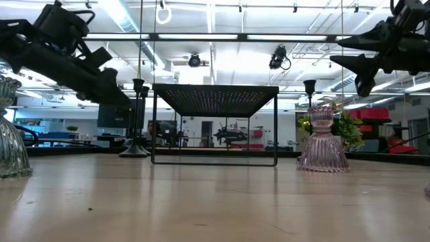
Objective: Pick & Place candle stick holders
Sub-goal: Put the bottom left black candle holder on the shelf, then put the left black candle holder on the shelf
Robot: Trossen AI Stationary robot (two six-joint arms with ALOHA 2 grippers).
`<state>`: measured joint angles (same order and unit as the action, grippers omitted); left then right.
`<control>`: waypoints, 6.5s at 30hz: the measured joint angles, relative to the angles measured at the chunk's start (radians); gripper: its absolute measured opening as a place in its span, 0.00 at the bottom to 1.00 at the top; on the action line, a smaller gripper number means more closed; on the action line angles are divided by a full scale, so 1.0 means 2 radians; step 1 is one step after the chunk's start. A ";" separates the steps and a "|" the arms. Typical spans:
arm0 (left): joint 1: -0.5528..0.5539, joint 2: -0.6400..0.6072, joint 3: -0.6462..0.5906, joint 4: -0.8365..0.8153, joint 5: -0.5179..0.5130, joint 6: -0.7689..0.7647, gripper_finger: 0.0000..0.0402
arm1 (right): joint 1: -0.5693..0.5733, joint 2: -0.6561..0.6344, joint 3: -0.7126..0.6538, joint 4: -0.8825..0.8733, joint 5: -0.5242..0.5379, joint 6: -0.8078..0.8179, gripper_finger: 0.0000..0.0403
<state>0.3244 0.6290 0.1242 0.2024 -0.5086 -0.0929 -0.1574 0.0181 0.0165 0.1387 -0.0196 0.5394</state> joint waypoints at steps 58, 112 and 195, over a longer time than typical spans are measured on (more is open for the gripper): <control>0.075 0.195 0.021 0.243 0.100 -0.027 0.03 | 0.000 0.000 0.000 0.001 0.001 -0.025 0.37; 0.126 0.363 0.460 -0.080 0.257 0.048 0.03 | 0.000 0.000 0.000 0.000 0.002 -0.031 0.37; 0.131 0.273 0.213 -0.164 0.036 -0.003 0.48 | 0.000 0.000 0.000 -0.012 0.002 -0.031 0.37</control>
<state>0.5857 1.1751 0.5510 -0.1249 -0.4358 -0.0998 -0.1574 0.0184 0.0165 0.1153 -0.0162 0.4770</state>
